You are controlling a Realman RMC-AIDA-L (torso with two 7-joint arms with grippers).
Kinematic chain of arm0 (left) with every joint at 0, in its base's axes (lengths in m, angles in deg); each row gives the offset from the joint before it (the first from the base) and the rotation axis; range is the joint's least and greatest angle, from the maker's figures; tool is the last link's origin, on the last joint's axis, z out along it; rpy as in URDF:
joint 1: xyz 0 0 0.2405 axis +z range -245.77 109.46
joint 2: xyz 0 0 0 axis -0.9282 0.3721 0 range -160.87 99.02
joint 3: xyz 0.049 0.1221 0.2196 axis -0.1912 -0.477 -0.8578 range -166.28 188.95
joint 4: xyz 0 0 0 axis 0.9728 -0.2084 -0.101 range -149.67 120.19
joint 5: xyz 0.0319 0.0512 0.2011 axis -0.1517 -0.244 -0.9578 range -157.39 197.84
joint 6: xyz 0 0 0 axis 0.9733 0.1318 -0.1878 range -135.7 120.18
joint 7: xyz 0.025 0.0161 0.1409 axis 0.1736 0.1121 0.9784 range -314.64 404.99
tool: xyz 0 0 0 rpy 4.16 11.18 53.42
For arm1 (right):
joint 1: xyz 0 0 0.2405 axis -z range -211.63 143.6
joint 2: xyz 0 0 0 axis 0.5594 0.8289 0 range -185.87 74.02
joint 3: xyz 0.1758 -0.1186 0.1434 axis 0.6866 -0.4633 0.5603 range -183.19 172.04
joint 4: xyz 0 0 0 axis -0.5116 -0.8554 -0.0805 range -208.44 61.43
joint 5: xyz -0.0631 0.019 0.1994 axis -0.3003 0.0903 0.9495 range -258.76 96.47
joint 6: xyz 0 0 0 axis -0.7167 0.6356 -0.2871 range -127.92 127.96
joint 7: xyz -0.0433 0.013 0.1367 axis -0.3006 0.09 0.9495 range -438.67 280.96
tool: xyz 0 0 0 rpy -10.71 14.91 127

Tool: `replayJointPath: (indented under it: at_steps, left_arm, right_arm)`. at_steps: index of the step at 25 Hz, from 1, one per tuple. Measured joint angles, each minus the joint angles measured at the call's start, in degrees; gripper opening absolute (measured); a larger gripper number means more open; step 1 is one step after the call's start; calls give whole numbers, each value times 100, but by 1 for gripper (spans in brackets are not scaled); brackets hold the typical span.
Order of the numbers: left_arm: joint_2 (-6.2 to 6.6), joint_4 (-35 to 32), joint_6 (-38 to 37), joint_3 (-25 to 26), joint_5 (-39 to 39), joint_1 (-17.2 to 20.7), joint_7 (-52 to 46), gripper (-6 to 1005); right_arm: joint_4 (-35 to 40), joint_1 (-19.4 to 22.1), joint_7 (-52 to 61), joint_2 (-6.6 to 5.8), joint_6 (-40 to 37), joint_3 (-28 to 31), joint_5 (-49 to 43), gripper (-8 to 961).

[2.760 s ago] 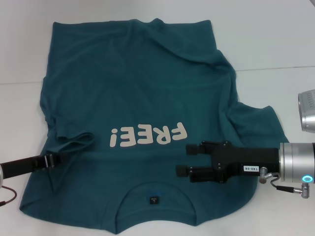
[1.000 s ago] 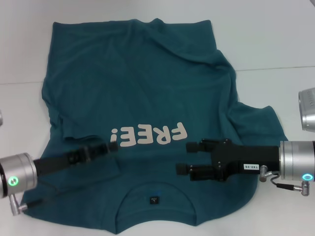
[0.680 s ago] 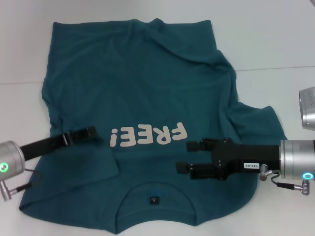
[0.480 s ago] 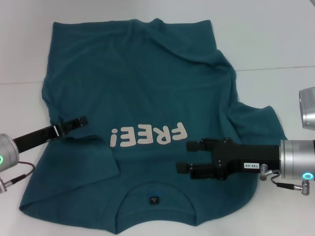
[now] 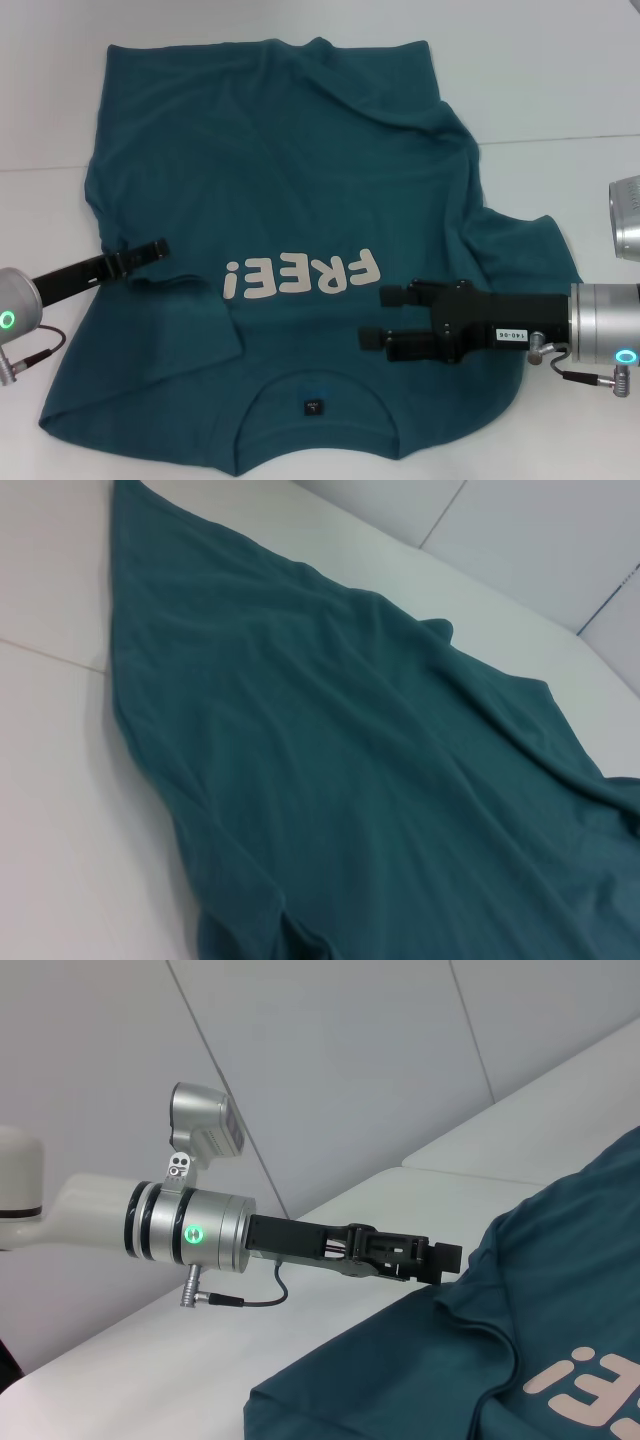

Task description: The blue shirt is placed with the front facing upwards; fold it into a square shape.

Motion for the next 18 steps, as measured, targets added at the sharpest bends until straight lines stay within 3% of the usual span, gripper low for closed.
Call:
replayJointPath:
  at_steps: [18]
  left_arm:
    - [-29, 98, 323, -408, -8, -31, 8, 919]
  right_arm:
    - [11, 0, 45, 0, 14, -15, 2, 885]
